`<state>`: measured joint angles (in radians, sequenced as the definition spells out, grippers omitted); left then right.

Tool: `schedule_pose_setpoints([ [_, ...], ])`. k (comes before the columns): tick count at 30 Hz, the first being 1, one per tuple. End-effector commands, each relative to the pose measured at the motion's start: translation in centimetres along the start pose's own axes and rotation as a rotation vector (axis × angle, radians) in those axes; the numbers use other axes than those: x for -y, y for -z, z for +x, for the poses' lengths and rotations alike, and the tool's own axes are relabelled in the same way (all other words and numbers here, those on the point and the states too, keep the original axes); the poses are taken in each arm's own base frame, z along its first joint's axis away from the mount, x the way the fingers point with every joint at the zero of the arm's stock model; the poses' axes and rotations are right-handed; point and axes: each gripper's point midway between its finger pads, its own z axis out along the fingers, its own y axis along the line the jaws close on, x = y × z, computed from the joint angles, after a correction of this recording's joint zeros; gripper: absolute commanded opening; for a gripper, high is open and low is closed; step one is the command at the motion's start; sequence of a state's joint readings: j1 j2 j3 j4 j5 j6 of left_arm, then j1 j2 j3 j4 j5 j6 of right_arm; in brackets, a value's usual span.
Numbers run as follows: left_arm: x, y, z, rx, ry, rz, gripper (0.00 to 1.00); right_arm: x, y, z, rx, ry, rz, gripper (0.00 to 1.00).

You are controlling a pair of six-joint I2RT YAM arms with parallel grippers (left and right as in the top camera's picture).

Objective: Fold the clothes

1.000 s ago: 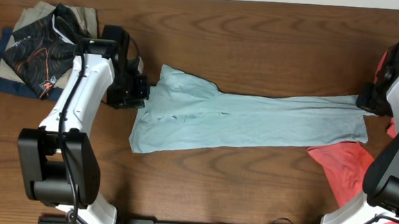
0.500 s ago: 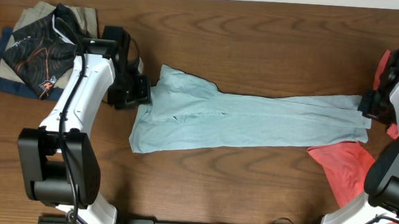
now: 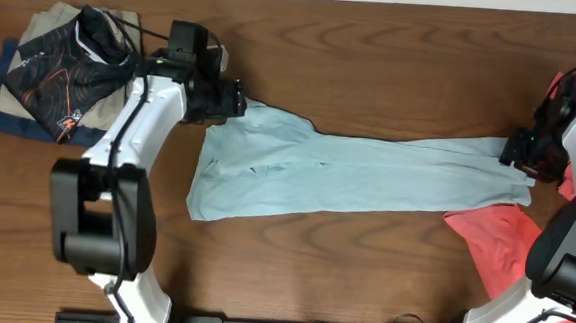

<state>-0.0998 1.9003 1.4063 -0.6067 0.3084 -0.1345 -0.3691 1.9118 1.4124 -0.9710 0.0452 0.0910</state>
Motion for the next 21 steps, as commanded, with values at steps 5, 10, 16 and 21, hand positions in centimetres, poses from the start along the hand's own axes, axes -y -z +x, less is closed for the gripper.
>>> schedule_pose_setpoints([
  [5, -1.3, -5.2, 0.5, -0.035, 0.003, -0.007, 0.76, -0.2, 0.8, 0.2, 0.008, -0.001, -0.021, 0.54],
  [10, -0.4, -7.2, 0.3, -0.018, -0.030, 0.007, 0.76, -0.2, 0.8, 0.2, 0.008, -0.001, -0.021, 0.55],
  [16, 1.3, -8.7, 1.2, -0.039, -0.072, 0.019, 0.58, -0.2, 0.8, 0.2, 0.008, -0.001, -0.021, 0.55],
  [21, 1.9, -8.7, 0.8, -0.020, -0.092, 0.022, 0.06, -0.2, 0.8, 0.2, 0.008, -0.001, -0.021, 0.55],
])
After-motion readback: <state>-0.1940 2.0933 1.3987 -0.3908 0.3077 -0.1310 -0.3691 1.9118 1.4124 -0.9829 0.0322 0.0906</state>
